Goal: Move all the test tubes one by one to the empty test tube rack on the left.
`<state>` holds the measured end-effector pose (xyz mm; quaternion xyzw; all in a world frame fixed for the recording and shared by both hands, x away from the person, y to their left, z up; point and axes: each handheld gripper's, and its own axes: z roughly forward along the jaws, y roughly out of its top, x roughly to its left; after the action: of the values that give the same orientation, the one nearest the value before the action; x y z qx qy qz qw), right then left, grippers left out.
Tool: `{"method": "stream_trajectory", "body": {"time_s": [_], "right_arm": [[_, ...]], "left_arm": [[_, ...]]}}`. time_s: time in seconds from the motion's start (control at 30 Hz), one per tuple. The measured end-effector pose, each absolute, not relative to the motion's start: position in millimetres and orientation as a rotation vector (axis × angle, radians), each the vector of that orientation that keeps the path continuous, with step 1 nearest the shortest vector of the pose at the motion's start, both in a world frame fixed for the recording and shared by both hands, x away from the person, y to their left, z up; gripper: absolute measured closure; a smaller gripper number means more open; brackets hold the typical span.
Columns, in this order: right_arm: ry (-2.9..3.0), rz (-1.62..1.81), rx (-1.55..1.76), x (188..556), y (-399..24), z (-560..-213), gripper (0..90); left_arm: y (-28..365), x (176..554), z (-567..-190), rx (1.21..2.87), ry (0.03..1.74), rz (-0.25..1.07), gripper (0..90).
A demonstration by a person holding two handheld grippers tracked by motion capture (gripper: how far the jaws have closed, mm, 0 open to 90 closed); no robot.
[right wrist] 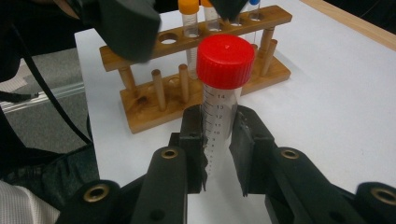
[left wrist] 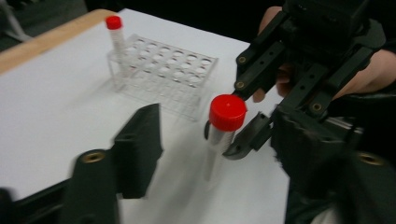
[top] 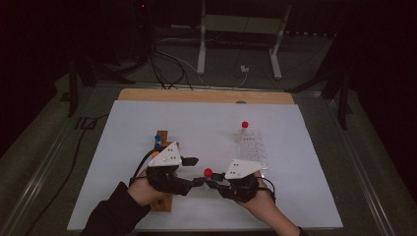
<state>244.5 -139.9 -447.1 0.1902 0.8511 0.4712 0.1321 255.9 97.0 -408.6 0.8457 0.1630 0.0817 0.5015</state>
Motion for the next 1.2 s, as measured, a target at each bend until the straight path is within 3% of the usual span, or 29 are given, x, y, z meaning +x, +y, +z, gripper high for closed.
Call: {"method": "stream_trajectory", "body": {"time_s": [0.27, 0.53, 0.9, 1.2], "right_arm": [[2.48, 1.364, 0.536, 242.9, -136.7, -447.8, 75.2], [2.489, 1.359, 0.532, 243.1, -135.3, -449.0, 75.2], [2.488, 1.375, 0.527, 244.5, -136.4, -448.6, 73.6], [2.42, 1.387, 0.575, 249.4, -149.3, -440.4, 51.5]], "left_arm": [[86.8, 256.0, -413.3, 2.066, 0.377, 0.202, 56.6], [83.8, 256.4, -416.5, 2.074, 0.378, 0.19, 68.9], [85.6, 256.7, -414.3, 2.077, 0.364, 0.21, 71.8], [102.7, 257.9, -399.5, 2.03, 0.409, 0.279, 71.9]]}}
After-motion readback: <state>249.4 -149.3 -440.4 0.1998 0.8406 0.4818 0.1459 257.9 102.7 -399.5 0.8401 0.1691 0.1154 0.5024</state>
